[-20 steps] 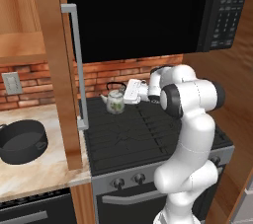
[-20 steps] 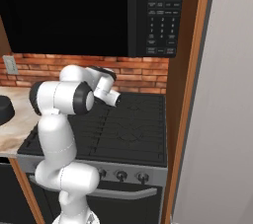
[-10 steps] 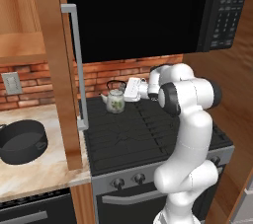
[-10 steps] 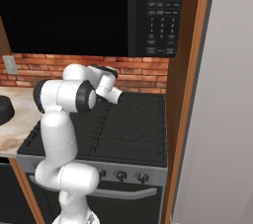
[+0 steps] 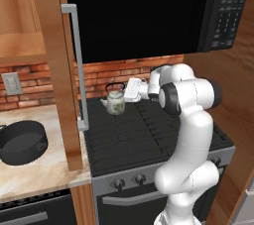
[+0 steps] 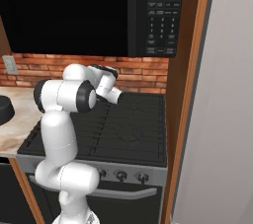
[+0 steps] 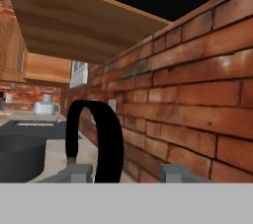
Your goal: Pick the kettle from the cabinet and place it on a stove burner. Then pick the pot from the counter and place it on another stove burner. Finally, turn both burners on.
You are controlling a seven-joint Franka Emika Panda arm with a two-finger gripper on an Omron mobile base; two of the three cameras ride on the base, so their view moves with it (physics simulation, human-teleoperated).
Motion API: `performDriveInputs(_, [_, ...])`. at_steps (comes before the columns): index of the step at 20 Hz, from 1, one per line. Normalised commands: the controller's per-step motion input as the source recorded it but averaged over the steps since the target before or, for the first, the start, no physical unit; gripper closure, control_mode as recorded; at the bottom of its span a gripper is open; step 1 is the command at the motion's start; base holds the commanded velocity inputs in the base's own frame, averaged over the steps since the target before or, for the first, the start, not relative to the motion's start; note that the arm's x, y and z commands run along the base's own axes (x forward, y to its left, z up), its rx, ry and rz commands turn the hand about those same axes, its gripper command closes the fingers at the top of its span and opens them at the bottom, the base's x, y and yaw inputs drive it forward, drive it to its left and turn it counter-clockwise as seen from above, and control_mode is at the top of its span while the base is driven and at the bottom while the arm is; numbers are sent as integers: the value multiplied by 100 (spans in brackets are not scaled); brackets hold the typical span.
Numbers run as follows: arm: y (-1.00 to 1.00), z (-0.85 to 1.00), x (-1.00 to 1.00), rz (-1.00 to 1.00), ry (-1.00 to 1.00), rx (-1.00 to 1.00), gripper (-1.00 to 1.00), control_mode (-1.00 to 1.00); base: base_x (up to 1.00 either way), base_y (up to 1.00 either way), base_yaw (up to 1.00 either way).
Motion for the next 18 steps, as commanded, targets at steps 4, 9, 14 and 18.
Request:
performDriveInputs(4, [1, 0, 0, 0, -3, 0, -100, -100, 0, 0, 0])
performDriveInputs(9, [0, 0, 0, 0, -4, 0, -100, -100, 0, 0, 0])
performDriveInputs(14, [-1, 0, -3, 0, -6, 0, -100, -100, 0, 0, 0])
performDriveInputs(18, [-6, 0, -2, 0, -5, 0, -100, -100, 0, 0, 0])
